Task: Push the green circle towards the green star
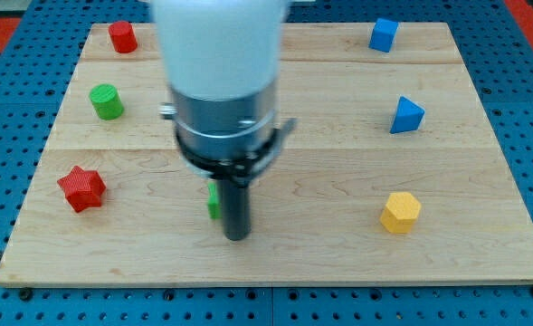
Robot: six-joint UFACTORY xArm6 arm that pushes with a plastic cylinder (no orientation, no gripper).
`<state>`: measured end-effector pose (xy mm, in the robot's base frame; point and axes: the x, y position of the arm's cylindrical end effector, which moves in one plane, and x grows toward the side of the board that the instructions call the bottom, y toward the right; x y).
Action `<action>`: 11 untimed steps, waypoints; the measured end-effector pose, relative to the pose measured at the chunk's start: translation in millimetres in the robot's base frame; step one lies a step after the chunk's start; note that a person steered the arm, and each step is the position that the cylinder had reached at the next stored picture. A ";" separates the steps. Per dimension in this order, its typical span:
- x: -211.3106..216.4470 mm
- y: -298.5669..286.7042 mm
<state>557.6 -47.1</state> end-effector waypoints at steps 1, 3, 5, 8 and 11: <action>-49.5 12.2; -132.1 -88.6; -139.7 -61.0; -251.9 -153.5; -256.4 -246.8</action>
